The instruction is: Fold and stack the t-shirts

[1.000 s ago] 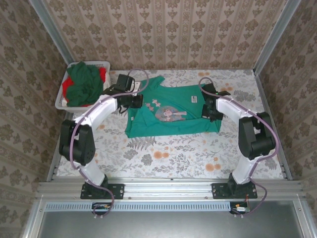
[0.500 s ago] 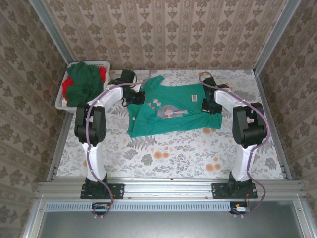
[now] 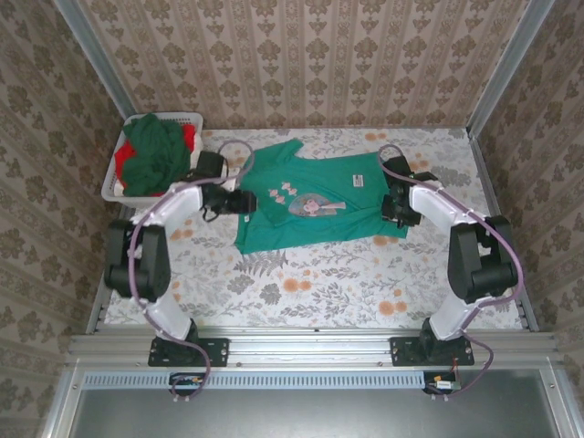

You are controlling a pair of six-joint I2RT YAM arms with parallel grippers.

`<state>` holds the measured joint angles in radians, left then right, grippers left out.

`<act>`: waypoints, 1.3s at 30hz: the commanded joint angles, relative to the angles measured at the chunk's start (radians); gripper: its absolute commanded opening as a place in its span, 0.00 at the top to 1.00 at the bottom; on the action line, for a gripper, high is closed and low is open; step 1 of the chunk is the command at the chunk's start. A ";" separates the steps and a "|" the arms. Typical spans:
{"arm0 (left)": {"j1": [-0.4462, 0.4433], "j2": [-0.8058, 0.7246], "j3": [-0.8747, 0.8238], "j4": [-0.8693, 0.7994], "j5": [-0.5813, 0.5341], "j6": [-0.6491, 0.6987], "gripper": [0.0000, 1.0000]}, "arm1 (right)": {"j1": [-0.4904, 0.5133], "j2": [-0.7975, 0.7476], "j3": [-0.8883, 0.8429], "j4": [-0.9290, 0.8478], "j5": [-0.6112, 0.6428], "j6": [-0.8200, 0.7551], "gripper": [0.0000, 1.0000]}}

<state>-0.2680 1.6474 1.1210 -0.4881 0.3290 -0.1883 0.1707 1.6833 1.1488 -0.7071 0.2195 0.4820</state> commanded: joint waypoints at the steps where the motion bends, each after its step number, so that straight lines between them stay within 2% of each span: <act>1: -0.056 -0.077 -0.155 0.099 0.003 -0.071 0.34 | 0.016 0.014 -0.065 0.043 -0.033 0.030 0.59; 4: -0.054 -0.090 -0.246 0.161 0.007 -0.106 0.33 | 0.014 0.042 -0.061 0.031 -0.012 0.038 0.59; 9: -0.048 0.008 -0.210 0.139 0.032 -0.087 0.39 | 0.011 0.069 -0.065 0.007 0.010 0.059 0.59; 12: -0.041 0.041 -0.195 0.139 0.040 -0.077 0.50 | -0.010 0.085 -0.079 0.013 0.020 0.058 0.63; 16: -0.009 0.066 -0.183 0.132 0.077 -0.063 0.74 | -0.038 0.106 -0.084 0.025 0.007 0.041 0.79; 19: 0.014 0.065 -0.180 0.130 0.093 -0.051 0.87 | -0.049 0.099 -0.095 0.042 0.003 0.025 0.86; 22: 0.033 0.068 -0.165 0.114 0.106 -0.037 0.95 | -0.067 0.090 -0.097 0.033 0.009 0.016 0.99; 25: 0.042 0.059 -0.147 0.096 0.116 -0.025 1.00 | -0.077 0.032 -0.124 0.036 0.006 0.013 1.00; 30: 0.057 0.038 -0.102 0.054 0.112 -0.013 1.00 | -0.078 -0.110 -0.180 -0.012 0.027 0.029 1.00; 33: 0.056 0.041 -0.069 0.031 0.108 -0.002 1.00 | -0.072 -0.165 -0.236 -0.005 -0.001 0.059 1.00; 35: 0.058 0.047 -0.057 0.023 0.099 0.000 0.86 | -0.065 -0.174 -0.280 0.017 -0.013 0.078 1.00; 36: 0.056 0.050 -0.059 0.019 0.092 -0.002 0.74 | -0.066 -0.171 -0.295 0.023 -0.018 0.090 0.91; 37: 0.058 0.051 -0.065 0.020 0.088 -0.007 0.67 | -0.066 -0.163 -0.294 0.018 -0.021 0.092 0.82; 39: 0.058 0.045 -0.079 0.023 0.087 -0.012 0.63 | -0.053 -0.169 -0.264 -0.020 -0.019 0.088 0.77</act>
<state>-0.2192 1.7084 1.0431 -0.4252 0.4213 -0.2077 0.1055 1.5154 0.8761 -0.6769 0.2024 0.5484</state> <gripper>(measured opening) 0.349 0.222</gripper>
